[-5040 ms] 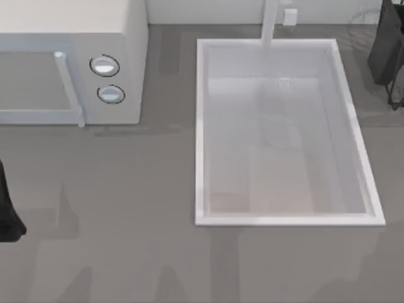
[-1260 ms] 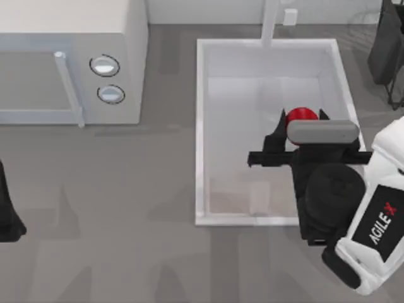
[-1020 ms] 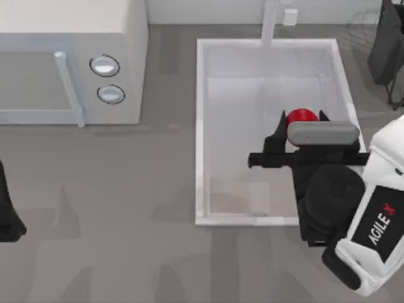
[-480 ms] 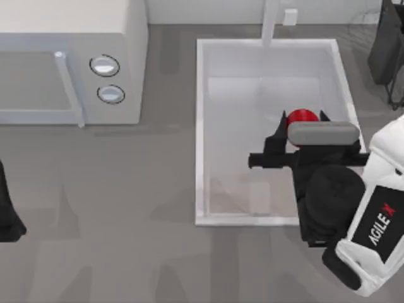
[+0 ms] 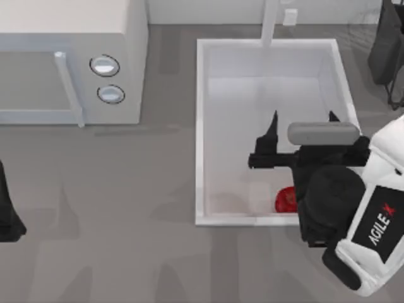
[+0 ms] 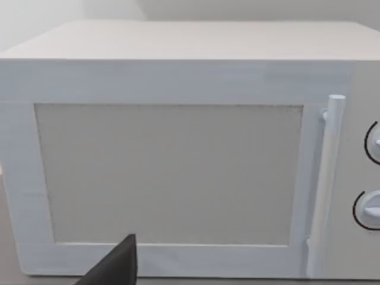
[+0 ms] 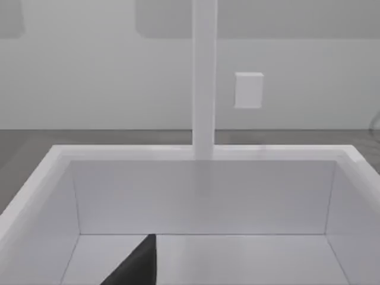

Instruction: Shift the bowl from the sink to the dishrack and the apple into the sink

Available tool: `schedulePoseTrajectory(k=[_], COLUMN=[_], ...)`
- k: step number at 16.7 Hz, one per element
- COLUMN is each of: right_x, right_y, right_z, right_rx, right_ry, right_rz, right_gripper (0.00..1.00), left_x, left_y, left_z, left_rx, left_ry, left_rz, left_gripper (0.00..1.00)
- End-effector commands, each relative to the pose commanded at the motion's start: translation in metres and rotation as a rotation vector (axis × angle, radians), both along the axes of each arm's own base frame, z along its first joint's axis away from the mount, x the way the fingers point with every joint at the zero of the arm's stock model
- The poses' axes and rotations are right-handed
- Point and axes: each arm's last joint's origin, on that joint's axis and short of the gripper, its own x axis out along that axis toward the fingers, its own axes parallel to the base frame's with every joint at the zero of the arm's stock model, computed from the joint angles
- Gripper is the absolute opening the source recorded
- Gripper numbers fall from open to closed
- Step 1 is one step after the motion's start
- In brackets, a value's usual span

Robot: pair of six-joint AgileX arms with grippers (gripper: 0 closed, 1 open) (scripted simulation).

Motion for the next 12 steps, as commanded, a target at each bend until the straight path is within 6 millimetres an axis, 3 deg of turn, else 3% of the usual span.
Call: schedulePoseTrajectory(k=[8,12], right_x=[0.001,0.008], right_y=[-0.001,-0.021], right_z=[0.002,0.030], right_rx=[0.002,0.023], right_ry=[-0.001,0.002], right_rz=[-0.004,-0.052], right_gripper=[1.00,1.00], left_x=[0.000,0.000], left_y=[0.000,0.000], left_z=[0.000,0.000], left_rx=[0.000,0.000], left_ry=[0.000,0.000], left_rz=[0.000,0.000], left_gripper=[1.00,1.00])
